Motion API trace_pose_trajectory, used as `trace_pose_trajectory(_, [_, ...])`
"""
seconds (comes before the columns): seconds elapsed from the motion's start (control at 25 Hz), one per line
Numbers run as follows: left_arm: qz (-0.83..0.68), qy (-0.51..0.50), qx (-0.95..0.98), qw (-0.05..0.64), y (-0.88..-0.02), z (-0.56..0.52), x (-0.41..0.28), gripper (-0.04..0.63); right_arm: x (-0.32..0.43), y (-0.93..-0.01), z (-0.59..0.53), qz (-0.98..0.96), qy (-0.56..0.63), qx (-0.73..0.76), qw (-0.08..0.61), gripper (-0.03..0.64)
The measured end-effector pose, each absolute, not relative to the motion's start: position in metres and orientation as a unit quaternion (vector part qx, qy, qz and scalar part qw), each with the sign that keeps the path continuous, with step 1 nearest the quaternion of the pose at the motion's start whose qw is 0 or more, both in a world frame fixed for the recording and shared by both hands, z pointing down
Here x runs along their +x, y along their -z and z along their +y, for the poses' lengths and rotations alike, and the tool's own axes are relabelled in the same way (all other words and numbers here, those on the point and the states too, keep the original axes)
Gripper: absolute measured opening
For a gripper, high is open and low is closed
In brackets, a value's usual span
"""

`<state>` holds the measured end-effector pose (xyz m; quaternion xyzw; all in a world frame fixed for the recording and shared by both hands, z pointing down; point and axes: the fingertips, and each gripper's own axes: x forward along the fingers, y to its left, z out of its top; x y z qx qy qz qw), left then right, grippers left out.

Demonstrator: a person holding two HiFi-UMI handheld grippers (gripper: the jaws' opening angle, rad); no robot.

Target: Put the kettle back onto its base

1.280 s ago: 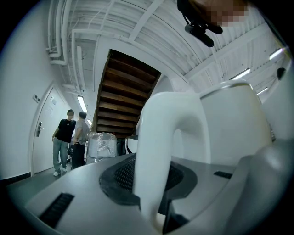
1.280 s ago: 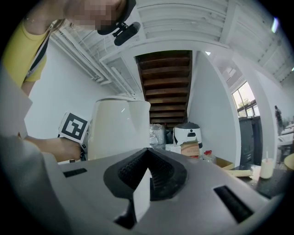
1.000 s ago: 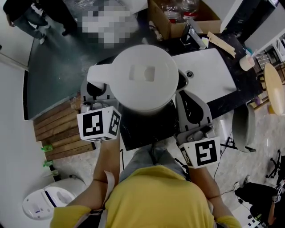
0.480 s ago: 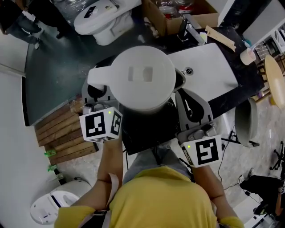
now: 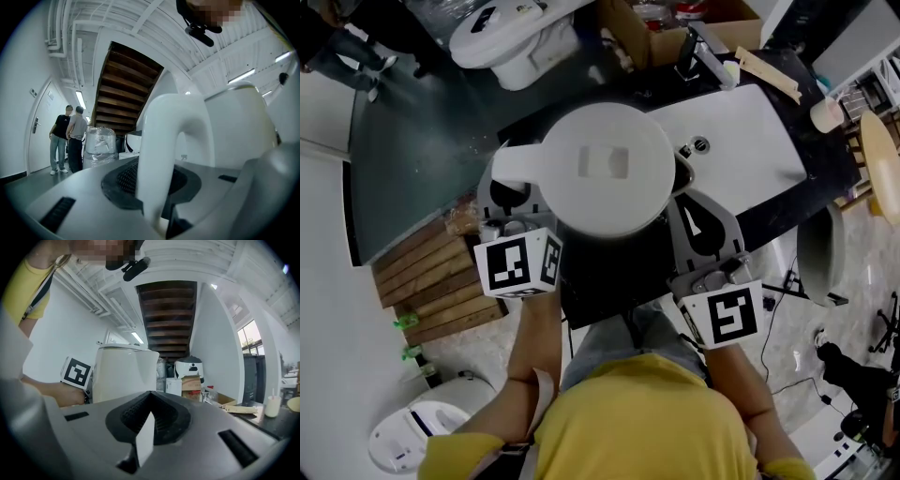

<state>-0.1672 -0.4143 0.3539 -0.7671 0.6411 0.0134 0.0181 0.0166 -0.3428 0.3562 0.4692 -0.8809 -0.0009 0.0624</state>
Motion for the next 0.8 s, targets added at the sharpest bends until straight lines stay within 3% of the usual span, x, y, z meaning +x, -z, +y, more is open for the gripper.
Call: trace_pose_trajectory(0.8, [0.637, -0.01, -0.771, 0.01, -0.386, -0.422, -0.164, 0.1, 0.018, -0.383, -0.347, -0.873, -0.016, 0.479, 0.085, 0.015])
